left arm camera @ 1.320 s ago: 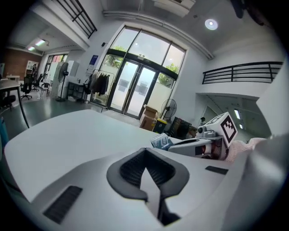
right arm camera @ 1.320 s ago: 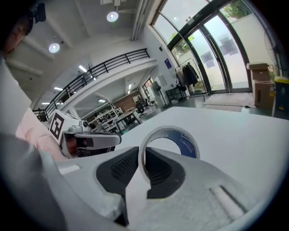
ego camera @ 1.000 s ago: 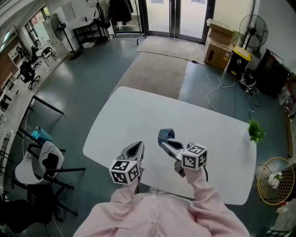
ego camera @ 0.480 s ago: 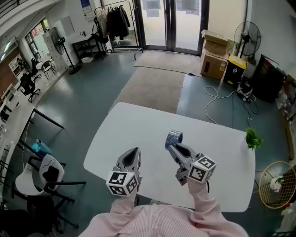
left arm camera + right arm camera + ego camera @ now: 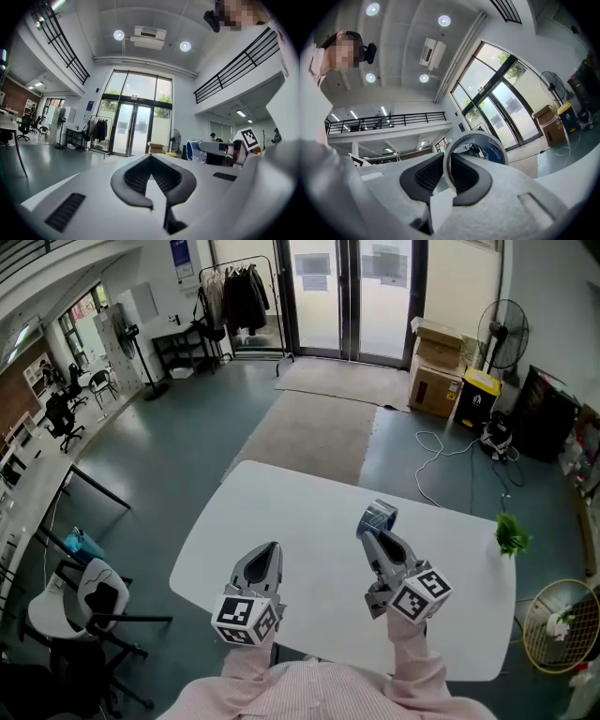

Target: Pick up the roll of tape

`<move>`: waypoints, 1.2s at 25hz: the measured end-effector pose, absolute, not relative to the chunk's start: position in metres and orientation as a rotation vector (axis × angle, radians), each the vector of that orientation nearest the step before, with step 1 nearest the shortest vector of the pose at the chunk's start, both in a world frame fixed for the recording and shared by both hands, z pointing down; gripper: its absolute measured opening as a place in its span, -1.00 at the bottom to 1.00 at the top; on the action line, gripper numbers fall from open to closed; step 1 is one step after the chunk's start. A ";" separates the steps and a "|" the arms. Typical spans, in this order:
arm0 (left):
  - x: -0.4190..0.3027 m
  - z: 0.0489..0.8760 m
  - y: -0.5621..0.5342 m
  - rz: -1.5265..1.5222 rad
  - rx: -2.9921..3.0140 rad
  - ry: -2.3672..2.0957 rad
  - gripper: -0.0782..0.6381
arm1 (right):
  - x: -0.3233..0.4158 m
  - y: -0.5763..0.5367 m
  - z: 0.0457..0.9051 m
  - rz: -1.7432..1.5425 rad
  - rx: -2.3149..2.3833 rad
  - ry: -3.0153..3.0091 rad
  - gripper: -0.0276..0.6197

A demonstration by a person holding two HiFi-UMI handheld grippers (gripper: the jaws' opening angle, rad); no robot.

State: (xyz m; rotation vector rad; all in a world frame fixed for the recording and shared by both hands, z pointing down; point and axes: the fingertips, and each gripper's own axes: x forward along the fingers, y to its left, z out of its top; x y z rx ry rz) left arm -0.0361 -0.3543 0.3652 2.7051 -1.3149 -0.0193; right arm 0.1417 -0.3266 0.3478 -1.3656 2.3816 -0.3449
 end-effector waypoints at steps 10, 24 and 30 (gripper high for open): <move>-0.041 0.359 -0.350 -0.057 2.722 -1.340 -0.78 | 0.155 -0.319 0.345 -0.267 -1.461 2.372 -0.76; -0.050 0.363 -0.353 -0.037 2.685 -1.369 -0.78 | 0.156 -0.315 0.356 -0.267 -1.481 2.425 -0.76; -0.048 0.367 -0.352 -0.025 2.678 -1.374 -0.78 | 0.159 -0.313 0.358 -0.265 -1.475 2.431 -0.76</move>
